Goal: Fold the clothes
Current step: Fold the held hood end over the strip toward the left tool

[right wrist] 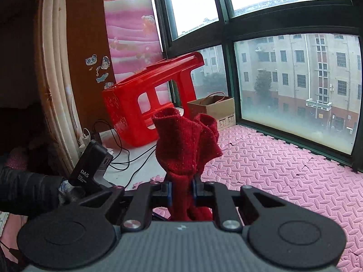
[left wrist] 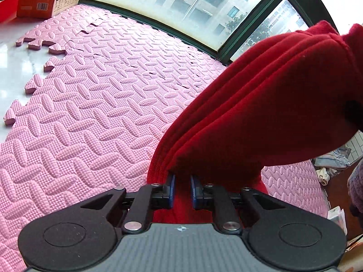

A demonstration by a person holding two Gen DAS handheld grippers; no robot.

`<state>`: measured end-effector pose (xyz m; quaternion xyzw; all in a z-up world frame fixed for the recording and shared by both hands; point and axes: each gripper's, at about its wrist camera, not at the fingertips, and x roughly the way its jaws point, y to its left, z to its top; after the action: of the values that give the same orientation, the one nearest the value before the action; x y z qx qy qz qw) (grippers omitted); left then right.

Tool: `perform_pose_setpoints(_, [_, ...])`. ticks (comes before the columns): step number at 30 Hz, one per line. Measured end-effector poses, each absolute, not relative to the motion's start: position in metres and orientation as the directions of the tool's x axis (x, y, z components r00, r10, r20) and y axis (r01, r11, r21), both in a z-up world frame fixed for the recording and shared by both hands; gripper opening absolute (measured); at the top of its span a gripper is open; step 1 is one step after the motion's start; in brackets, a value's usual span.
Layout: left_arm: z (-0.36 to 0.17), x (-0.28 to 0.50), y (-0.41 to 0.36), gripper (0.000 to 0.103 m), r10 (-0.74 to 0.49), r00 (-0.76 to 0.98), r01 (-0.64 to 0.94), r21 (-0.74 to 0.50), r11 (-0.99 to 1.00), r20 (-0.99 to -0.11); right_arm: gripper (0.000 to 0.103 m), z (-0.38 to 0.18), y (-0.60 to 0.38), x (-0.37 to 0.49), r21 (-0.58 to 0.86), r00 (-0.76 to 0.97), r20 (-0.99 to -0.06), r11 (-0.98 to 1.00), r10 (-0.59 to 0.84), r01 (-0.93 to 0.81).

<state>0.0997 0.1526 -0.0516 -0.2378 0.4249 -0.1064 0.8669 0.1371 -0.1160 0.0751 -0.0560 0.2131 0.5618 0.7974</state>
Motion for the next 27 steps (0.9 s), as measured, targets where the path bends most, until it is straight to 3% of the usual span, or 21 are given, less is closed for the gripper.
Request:
perform_pose_setpoints(5, [-0.046, 0.085, 0.157, 0.019, -0.363, 0.633, -0.024, -0.486, 0.873, -0.684, 0.015, 0.057, -0.115, 0.075, 0.013, 0.251, -0.413, 0.281, 0.876, -0.96])
perform_pose_setpoints(11, [-0.034, 0.055, 0.17, 0.019, -0.332, 0.647, -0.048, -0.471, 0.881, -0.686, 0.018, 0.013, -0.105, 0.0, -0.187, 0.224, -0.508, 0.148, 0.832, -0.971])
perform_pose_setpoints(16, [-0.012, 0.028, 0.182, 0.021, -0.296, 0.681, -0.073, -0.464, 0.883, -0.67, 0.035, -0.005, -0.108, -0.039, -0.278, 0.209, -0.586, 0.048, 0.782, -0.959])
perform_pose_setpoints(19, [0.004, 0.011, 0.187, 0.021, -0.281, 0.707, -0.073, -0.462, 0.884, -0.649, 0.044, -0.001, -0.113, -0.05, -0.226, 0.157, -0.634, 0.012, 0.757, -0.974])
perform_pose_setpoints(27, [0.051, -0.021, 0.161, 0.026, -0.345, 0.757, 0.067, -0.458, 0.886, -0.556, 0.044, 0.038, -0.123, -0.034, -0.036, 0.168, -0.621, 0.186, 0.765, -0.982])
